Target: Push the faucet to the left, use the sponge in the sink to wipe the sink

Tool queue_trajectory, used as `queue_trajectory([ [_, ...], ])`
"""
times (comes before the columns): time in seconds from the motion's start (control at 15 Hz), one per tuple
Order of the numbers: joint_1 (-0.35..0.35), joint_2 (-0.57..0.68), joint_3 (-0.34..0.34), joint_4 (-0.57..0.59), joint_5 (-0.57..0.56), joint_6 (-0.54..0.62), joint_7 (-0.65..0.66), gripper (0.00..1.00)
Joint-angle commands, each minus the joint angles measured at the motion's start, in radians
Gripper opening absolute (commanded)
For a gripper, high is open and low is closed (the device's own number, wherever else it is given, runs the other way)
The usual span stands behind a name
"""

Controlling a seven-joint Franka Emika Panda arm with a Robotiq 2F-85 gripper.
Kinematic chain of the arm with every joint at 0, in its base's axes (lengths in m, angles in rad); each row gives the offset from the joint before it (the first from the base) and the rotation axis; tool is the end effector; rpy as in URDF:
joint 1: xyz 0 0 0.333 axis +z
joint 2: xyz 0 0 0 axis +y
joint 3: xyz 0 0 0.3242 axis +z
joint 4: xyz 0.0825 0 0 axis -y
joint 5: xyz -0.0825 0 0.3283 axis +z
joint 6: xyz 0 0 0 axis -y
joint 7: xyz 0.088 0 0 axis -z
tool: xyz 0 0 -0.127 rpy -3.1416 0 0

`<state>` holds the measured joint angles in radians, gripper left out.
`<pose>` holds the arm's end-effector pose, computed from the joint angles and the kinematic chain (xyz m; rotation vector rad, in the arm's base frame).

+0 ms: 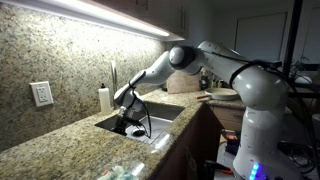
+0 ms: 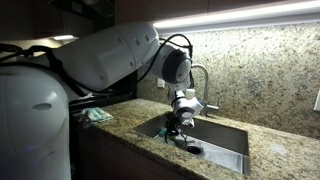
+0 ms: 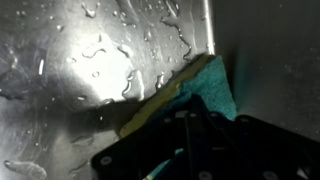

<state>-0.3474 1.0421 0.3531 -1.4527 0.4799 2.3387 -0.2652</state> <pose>0.6670 -0.0244 0.1095 -2.4783 0.3071 0.0555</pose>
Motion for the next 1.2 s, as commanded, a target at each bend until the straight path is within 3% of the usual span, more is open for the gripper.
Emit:
queue_trajectory([
  [0.0,0.012,0.024,-0.033,-0.04,0.033,-0.018,-0.026,0.0],
  [1.13,-0.012,-0.057,-0.268,-0.067,0.082,0.011,0.036,0.0],
])
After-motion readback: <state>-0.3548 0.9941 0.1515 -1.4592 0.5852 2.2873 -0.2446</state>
